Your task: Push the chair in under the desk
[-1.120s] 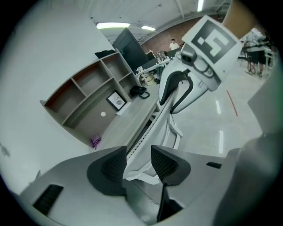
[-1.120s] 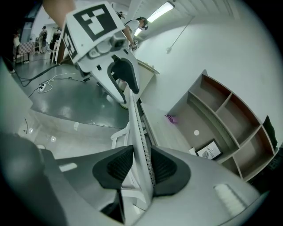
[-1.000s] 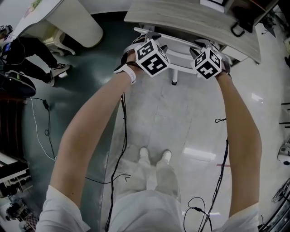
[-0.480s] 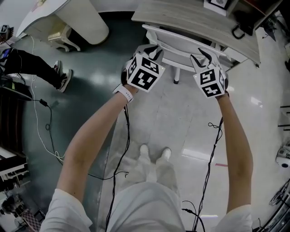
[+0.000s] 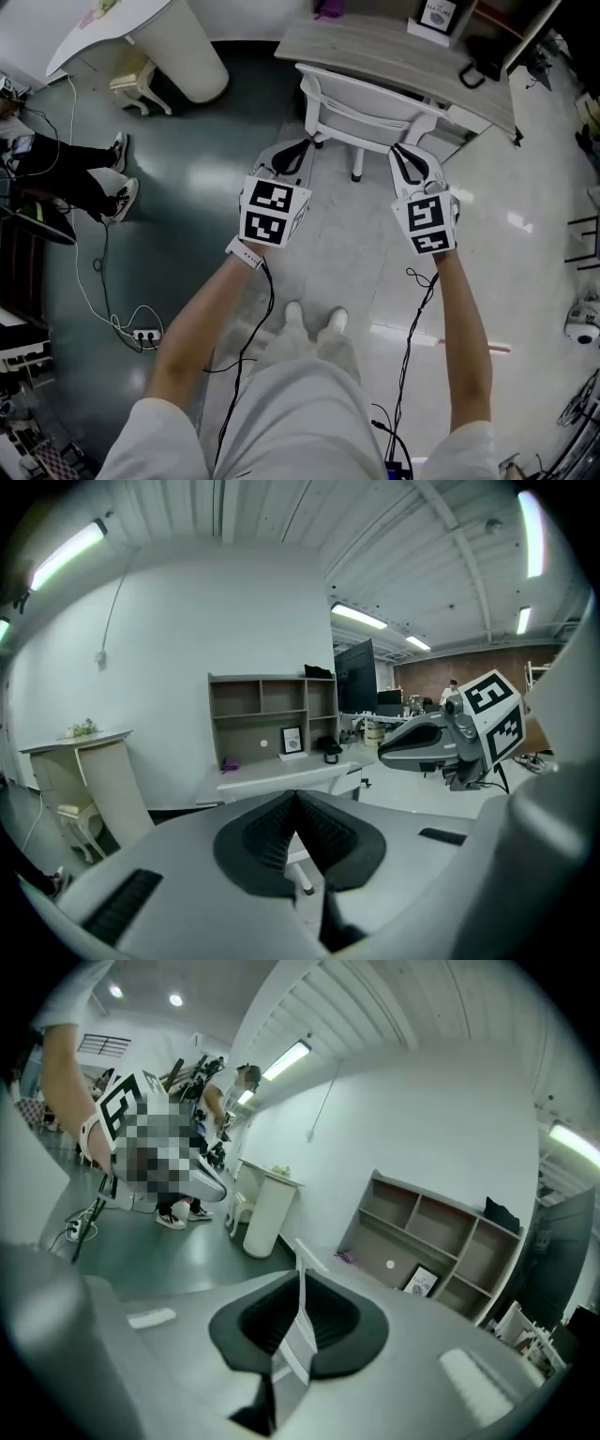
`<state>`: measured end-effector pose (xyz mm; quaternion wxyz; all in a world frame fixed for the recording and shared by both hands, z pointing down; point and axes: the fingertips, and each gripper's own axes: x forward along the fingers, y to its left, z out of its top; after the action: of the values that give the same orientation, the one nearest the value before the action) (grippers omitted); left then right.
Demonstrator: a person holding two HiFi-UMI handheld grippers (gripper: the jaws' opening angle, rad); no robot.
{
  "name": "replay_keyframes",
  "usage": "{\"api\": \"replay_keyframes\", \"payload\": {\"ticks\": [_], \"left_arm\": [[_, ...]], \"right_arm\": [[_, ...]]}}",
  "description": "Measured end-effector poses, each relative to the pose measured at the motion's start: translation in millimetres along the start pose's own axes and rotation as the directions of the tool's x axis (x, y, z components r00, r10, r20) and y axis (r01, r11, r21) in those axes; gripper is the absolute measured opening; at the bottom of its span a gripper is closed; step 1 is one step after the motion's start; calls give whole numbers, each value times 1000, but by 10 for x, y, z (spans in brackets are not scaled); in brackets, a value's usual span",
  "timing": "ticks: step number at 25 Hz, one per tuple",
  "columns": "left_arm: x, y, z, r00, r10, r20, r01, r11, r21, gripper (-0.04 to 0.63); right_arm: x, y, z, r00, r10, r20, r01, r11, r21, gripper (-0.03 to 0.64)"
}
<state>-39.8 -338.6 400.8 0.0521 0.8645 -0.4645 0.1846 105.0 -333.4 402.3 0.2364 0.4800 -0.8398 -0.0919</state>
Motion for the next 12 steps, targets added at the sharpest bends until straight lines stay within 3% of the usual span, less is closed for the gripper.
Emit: {"api": "replay_keyframes", "payload": {"ticks": [12], "left_arm": [[-1505, -548, 469, 983, -38, 181, 47, 998, -45, 8]], "right_arm": [[-1304, 604, 600, 996, -57, 73, 45, 985, 164, 15]]}}
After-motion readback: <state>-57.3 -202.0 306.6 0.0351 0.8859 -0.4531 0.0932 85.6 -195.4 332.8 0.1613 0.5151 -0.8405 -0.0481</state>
